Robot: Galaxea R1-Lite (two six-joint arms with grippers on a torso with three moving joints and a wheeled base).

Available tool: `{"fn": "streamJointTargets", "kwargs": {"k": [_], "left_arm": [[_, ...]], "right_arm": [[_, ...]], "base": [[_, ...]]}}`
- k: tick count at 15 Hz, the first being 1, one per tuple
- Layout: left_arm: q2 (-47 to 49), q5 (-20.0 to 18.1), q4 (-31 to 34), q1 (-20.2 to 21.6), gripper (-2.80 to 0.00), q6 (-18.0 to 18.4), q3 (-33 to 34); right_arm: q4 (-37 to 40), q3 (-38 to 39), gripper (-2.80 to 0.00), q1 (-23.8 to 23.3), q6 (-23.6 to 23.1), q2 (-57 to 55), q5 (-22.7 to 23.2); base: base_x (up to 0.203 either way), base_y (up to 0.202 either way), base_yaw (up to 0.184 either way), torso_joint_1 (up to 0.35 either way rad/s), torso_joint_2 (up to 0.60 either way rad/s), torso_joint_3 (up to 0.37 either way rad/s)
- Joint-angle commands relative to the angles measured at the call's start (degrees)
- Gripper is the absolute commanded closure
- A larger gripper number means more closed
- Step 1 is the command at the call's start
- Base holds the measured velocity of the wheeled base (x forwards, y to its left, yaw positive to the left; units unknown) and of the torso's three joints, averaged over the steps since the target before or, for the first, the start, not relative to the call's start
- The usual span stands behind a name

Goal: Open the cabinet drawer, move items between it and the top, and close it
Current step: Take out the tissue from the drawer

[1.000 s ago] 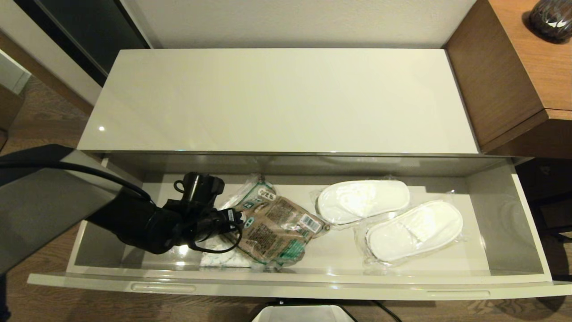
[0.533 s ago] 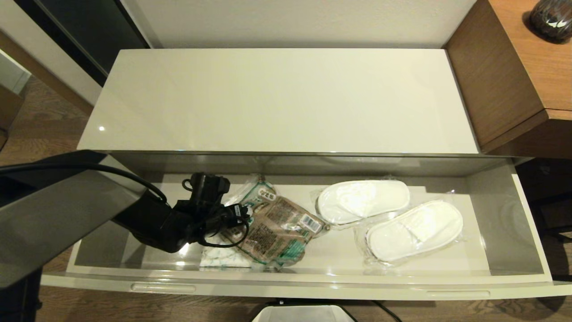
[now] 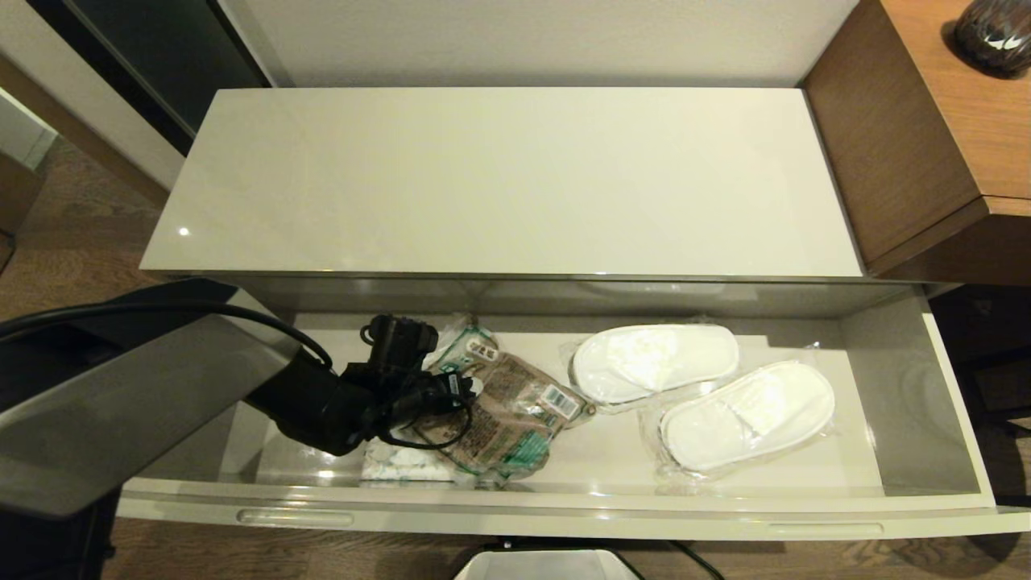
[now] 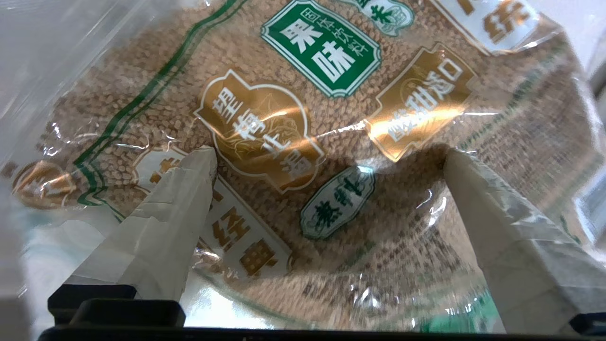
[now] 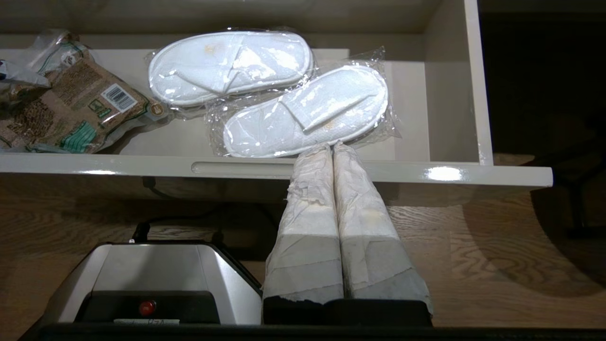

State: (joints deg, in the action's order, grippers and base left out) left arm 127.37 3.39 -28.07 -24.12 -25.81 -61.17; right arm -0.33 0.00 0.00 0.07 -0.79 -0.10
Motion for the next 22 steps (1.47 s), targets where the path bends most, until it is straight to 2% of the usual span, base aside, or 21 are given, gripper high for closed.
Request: {"fn": "streamJointTargets", "kwargs": {"k": [1,5,7,9,12,22], "left_arm": [[3.31,-0.18,-0.08,-0.54,-2.8,-0.18,-2.14],[3.06,-0.88,0.09,-3.03,-2.8,-0.43,-3.33],[3.59,-2.22,0.46,-6.15,-2.8,-0.42,-4.71],[4.51,-2.63,0.97,-7.5,-2.8,-0.38,-6.16],[5.79,-2.77,3.18,-10.27,-2.8,-0.43,-10.24],[3.61,-2.77,5.69,-20.58,-2.8,-0.48,-13.25]], "right_arm": [[-0.02,0.09,0.0,0.0,0.01,-0.09,0.01],[-0.02,0.09,0.0,0.0,0.01,-0.09,0.01],[-0.02,0.09,0.0,0.0,0.01,-0.09,0.01],[-0.02,0.09,0.0,0.0,0.01,-0.09,0.01],[-0.02,0.09,0.0,0.0,0.01,-0.09,0.01],[-0.02,0.09,0.0,0.0,0.01,-0.09,0.01]], "base": [[0.0,0.0,0.0,0.0,0.0,0.0],[0.0,0.0,0.0,0.0,0.0,0.0],[0.0,0.0,0.0,0.0,0.0,0.0],[0.0,0.0,0.0,0.0,0.0,0.0],[0.0,0.0,0.0,0.0,0.0,0.0],[0.0,0.0,0.0,0.0,0.0,0.0]]}}
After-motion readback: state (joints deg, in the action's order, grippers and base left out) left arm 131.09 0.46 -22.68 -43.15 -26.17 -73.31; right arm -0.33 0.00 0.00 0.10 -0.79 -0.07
